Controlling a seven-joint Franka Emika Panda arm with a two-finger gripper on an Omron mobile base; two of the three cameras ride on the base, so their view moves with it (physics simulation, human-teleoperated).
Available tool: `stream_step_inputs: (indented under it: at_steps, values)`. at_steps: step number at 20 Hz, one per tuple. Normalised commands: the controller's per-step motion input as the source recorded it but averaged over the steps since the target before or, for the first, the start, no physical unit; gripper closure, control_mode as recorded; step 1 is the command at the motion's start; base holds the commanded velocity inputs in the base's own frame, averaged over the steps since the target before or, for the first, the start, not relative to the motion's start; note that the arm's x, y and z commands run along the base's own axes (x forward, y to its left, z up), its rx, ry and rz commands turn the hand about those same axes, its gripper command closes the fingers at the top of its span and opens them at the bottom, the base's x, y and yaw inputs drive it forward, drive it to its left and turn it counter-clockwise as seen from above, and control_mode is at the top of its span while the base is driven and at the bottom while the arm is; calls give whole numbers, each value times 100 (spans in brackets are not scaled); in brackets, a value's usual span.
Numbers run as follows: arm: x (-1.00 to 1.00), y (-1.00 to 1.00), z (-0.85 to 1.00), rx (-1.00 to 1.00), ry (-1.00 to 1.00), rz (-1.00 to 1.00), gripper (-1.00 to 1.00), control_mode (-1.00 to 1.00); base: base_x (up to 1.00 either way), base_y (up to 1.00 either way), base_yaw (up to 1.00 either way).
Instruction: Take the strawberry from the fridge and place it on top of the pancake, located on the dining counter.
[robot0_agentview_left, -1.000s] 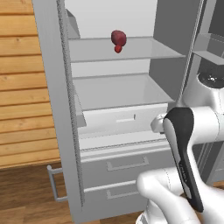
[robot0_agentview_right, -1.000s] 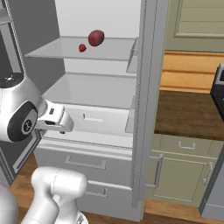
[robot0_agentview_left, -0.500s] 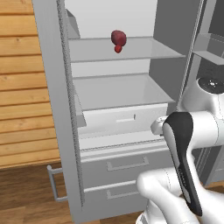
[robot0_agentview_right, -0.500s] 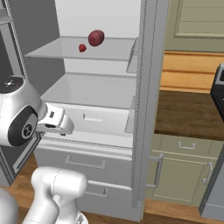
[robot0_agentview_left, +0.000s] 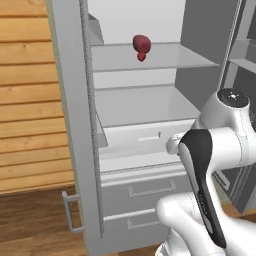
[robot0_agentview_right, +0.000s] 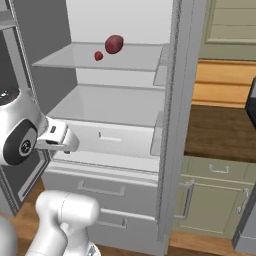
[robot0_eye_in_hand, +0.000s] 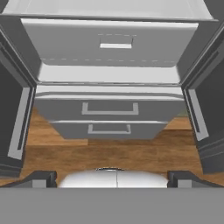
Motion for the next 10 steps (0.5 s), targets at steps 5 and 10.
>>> stream_step_inputs:
  at_steps: [5,10]
  values:
    - [0,0,0,0,0,0,-100,100,56,2,2]
    - [0,0,0,0,0,0,-100,100,60,-2,3]
